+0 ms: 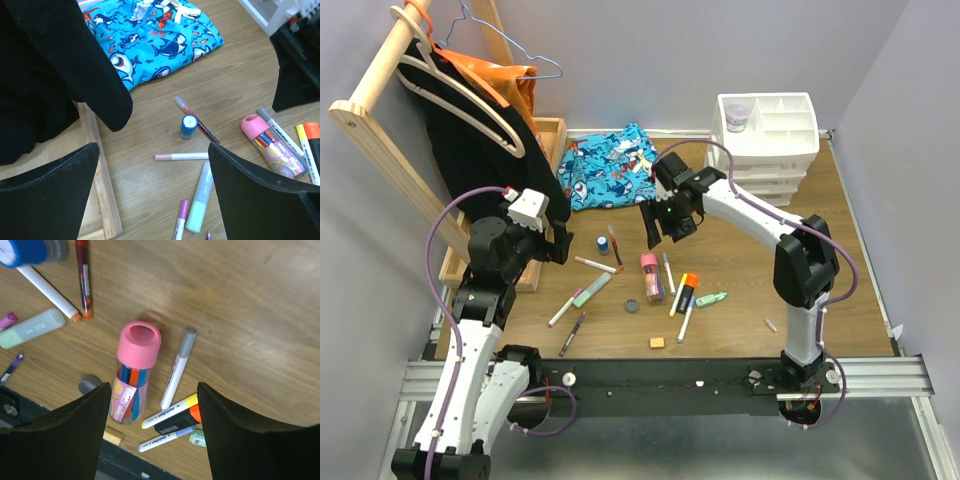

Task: Sort the stationery into containers
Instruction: Place the stationery in the storage box, then pick up the stationery from the center of the board.

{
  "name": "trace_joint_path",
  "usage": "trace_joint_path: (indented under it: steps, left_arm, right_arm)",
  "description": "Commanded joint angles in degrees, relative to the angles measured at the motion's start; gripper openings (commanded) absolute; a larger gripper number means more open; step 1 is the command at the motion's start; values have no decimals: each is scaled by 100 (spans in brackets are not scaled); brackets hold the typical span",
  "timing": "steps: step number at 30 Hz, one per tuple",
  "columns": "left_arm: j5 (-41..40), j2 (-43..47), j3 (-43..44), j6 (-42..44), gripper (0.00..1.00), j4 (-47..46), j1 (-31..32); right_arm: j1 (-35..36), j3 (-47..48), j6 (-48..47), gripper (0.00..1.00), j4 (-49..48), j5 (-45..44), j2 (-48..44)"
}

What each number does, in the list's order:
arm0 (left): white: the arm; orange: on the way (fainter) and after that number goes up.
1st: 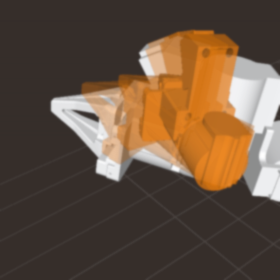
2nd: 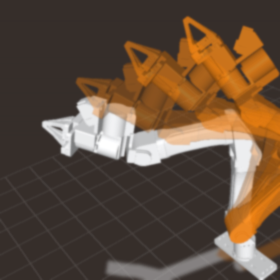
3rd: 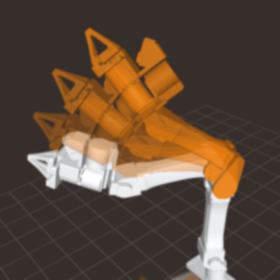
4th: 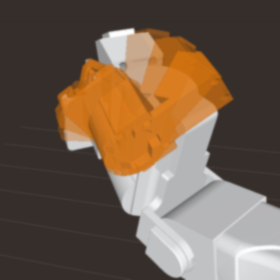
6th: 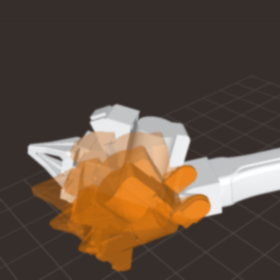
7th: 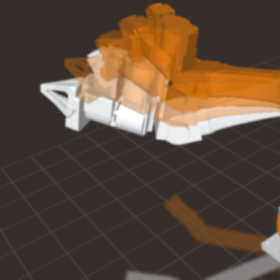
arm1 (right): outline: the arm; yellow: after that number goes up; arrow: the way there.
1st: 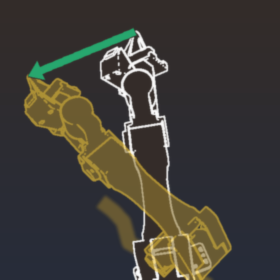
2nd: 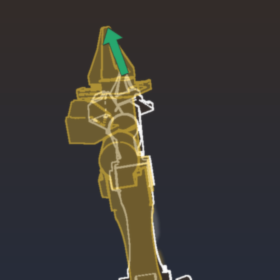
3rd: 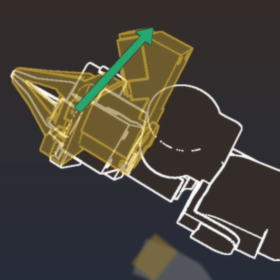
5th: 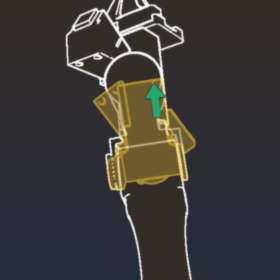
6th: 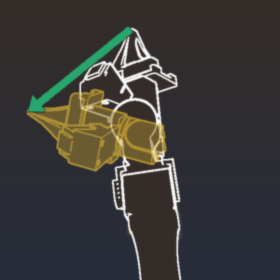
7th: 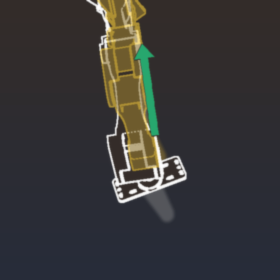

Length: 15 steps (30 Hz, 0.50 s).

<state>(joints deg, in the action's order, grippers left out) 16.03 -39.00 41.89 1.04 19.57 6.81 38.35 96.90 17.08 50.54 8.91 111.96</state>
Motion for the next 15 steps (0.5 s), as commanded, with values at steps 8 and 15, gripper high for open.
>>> trace_joint_path:
  steps: [8, 15]
  left_arm:
    - [58, 385, -322, 72, 99, 266, -136]
    - [146, 411, -401, -78, 99, 222, -136]
  right_arm:
    - [366, 30, 322, 78, -53, 445, 554]
    - [524, 30, 462, 77, -45, 296, 801]
